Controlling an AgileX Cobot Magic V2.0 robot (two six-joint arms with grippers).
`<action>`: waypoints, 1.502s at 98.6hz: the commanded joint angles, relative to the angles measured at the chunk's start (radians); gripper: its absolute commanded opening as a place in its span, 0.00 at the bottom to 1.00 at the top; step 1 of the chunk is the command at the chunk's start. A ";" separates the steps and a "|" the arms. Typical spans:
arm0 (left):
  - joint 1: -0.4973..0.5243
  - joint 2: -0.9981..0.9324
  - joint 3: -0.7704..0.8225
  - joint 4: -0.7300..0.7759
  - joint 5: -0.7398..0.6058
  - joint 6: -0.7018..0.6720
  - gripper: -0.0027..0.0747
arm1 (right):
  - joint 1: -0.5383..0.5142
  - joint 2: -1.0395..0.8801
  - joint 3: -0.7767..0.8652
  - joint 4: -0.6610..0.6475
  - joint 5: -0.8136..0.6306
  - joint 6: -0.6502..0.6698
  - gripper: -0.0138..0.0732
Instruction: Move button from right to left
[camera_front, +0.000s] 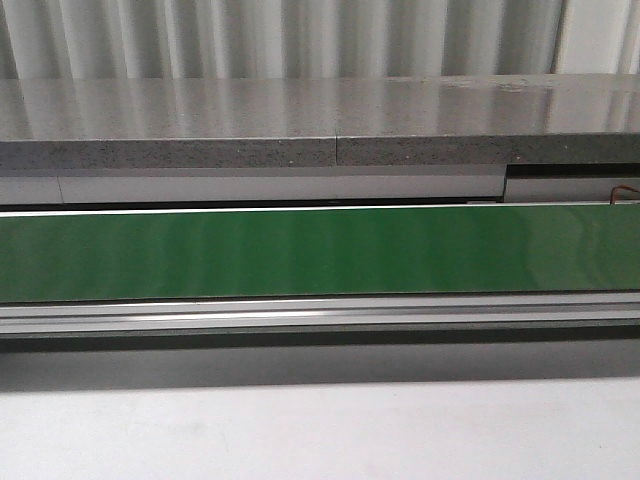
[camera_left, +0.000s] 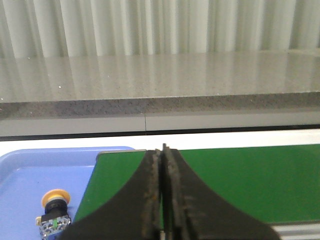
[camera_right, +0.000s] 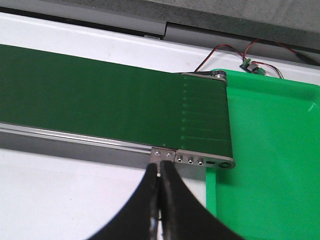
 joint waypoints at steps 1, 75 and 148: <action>0.011 -0.036 0.025 -0.003 -0.087 -0.015 0.01 | -0.001 0.007 -0.024 -0.004 -0.064 -0.007 0.08; 0.013 -0.037 0.025 0.010 -0.085 -0.015 0.01 | -0.001 0.007 -0.024 -0.004 -0.063 -0.007 0.08; 0.013 -0.037 0.025 0.010 -0.085 -0.015 0.01 | 0.001 0.001 -0.012 0.012 -0.098 -0.006 0.08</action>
